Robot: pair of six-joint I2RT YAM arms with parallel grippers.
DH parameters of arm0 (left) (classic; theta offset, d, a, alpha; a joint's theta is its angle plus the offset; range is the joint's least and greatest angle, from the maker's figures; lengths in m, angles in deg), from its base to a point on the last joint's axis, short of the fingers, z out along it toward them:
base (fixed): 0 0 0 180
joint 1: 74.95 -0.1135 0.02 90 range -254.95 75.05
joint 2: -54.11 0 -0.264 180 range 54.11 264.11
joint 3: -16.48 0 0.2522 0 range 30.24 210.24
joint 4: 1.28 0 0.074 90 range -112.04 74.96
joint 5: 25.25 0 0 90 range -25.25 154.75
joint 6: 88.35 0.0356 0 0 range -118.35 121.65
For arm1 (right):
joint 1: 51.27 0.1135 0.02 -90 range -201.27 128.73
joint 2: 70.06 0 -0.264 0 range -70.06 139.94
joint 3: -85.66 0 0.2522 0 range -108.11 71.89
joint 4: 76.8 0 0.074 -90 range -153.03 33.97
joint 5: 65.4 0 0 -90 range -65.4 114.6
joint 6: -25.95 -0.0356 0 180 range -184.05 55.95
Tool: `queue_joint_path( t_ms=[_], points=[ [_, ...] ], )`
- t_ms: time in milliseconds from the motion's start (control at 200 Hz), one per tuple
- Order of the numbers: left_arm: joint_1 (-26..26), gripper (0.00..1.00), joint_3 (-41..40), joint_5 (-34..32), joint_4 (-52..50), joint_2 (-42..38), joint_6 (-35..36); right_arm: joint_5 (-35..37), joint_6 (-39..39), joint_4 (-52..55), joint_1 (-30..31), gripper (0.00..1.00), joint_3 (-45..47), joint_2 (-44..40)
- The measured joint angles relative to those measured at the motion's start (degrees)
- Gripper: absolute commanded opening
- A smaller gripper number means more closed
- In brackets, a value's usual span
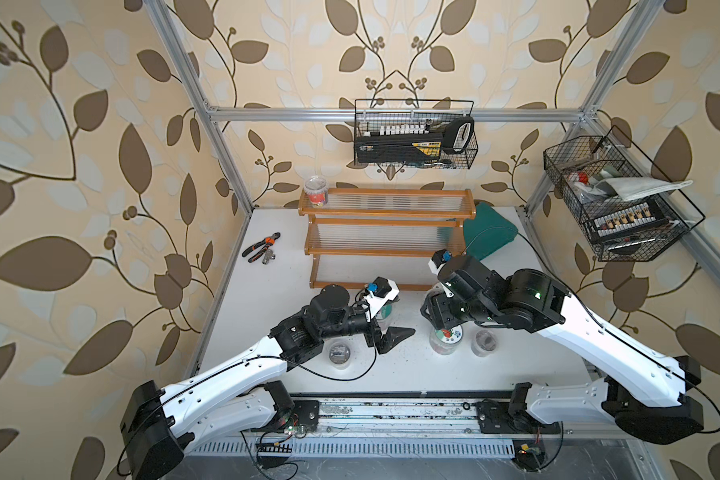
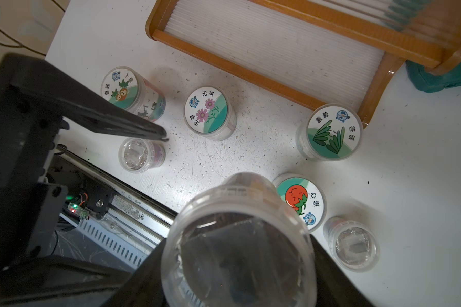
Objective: Place the seed container on the shelf
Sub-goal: Pick up the seed jar at the center of the board.
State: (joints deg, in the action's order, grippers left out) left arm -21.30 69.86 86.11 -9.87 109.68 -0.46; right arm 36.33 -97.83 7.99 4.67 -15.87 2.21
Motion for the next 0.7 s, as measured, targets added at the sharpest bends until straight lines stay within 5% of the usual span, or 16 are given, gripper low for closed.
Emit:
queue_joint_path(
  t_ms=[700],
  points=[
    [0.4,0.98,3.9,4.9,11.0,12.4,5.1,-6.0,0.4,0.7,-0.1,0.56,0.1,-0.6]
  ],
)
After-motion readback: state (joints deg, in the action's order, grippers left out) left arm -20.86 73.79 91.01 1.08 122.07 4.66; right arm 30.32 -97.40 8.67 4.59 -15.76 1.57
